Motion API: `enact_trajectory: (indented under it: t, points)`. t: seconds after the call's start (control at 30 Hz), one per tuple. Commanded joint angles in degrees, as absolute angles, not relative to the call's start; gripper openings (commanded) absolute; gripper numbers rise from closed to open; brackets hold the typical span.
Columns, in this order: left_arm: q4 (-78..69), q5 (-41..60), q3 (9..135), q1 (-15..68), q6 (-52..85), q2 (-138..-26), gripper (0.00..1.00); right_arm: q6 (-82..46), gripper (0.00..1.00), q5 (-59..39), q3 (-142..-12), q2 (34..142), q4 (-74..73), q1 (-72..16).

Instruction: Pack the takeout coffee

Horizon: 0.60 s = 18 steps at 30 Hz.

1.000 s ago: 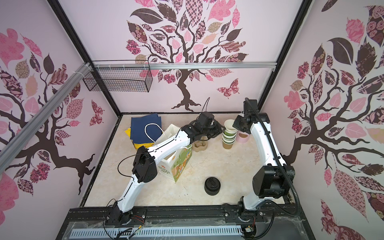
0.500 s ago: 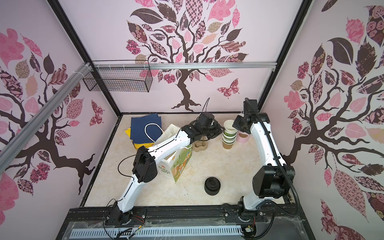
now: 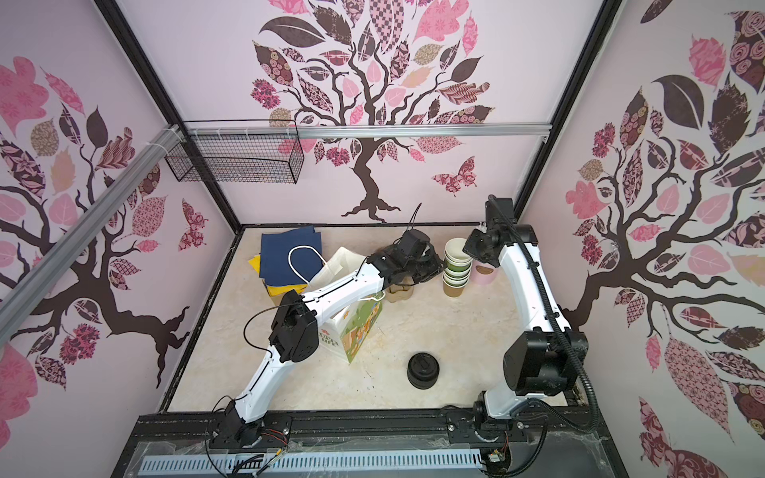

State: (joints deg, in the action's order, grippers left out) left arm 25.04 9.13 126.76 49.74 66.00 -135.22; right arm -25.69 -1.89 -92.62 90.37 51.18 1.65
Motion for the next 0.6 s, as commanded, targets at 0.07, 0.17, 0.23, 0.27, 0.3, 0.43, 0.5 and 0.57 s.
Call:
enact_trajectory:
  t: [0.07,0.17,0.23,0.27,0.3,0.43,0.5,0.57]
  points:
    - [23.80,6.55,125.93,49.93,64.26,-131.77,0.24,-26.54,0.00,-1.61,-92.30,87.67,50.44,1.76]
    - [22.74,4.25,122.93,49.96,64.03,-128.40,0.27,-26.54,0.00,-1.28,-92.11,87.75,50.24,1.76]
    - [22.35,3.38,121.55,49.92,64.00,-126.91,0.29,-26.54,0.00,-1.23,-92.12,87.87,50.19,1.79]
    - [22.05,3.15,121.00,49.96,64.07,-126.21,0.30,-26.53,0.00,-1.31,-92.24,87.92,50.24,1.76]
    - [21.84,2.94,120.62,49.97,64.13,-125.82,0.30,-26.54,0.00,-1.39,-92.28,87.92,50.19,1.76]
    - [21.11,3.88,121.23,50.01,64.89,-126.49,0.32,-26.54,0.00,-1.58,-92.02,88.11,50.16,1.76]
    - [20.33,4.86,121.80,50.09,65.42,-127.23,0.32,-26.41,0.00,-1.58,-92.10,87.99,50.19,1.76]
    - [19.88,5.42,122.62,50.26,65.54,-127.94,0.33,-26.37,0.00,-1.58,-92.05,87.98,50.35,1.78]
